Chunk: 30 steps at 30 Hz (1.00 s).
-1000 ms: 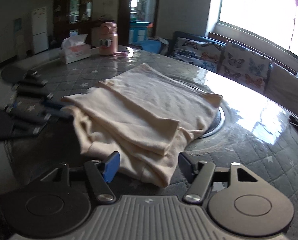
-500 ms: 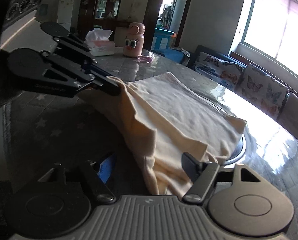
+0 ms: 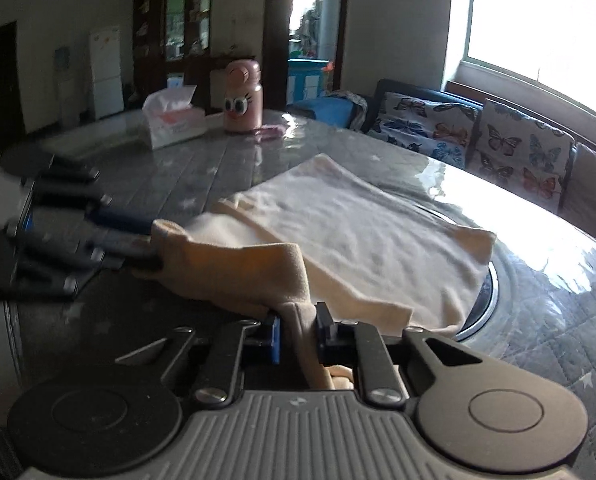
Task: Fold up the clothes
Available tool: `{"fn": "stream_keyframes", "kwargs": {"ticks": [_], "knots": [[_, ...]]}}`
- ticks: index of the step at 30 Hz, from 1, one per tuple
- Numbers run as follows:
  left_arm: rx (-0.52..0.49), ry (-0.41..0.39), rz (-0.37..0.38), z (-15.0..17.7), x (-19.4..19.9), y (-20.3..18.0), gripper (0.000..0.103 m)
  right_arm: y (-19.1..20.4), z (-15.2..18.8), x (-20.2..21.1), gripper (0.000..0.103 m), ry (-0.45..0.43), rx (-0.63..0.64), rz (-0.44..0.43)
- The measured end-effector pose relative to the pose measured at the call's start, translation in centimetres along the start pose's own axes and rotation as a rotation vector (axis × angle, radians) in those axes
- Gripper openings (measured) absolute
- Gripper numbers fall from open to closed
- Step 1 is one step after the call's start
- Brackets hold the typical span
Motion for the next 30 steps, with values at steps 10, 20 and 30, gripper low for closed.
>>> {"fn": "stream_keyframes", "kwargs": {"ticks": [10, 20, 30], "knots": [[-0.114, 0.013, -0.080, 1.2, -1.1, -1.1, 0.043, -0.7, -1.2, 0.3, 0.013, -0.030, -0.053, 0.012], [-0.210, 0.002, -0.094, 1.5, -1.7, -1.4, 0.011, -0.5, -0.5, 0.8, 0.010, -0.056, -0.076, 0.024], [-0.147, -0.024, -0.047, 0.7, 2.3, -1.2, 0.006, 0.6, -0.1, 4.6, 0.007, -0.118, -0.065, -0.008]]}}
Point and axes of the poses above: each gripper's, at about its wrist camera, not at the fingertips, and x roughly against the way its jaws point, y to its left, z to its underside, the point moved 1 cm from there along -x, roughly the way its jaws point, and after that the axes turned 1 degree about -y, right-handed, at the moved point
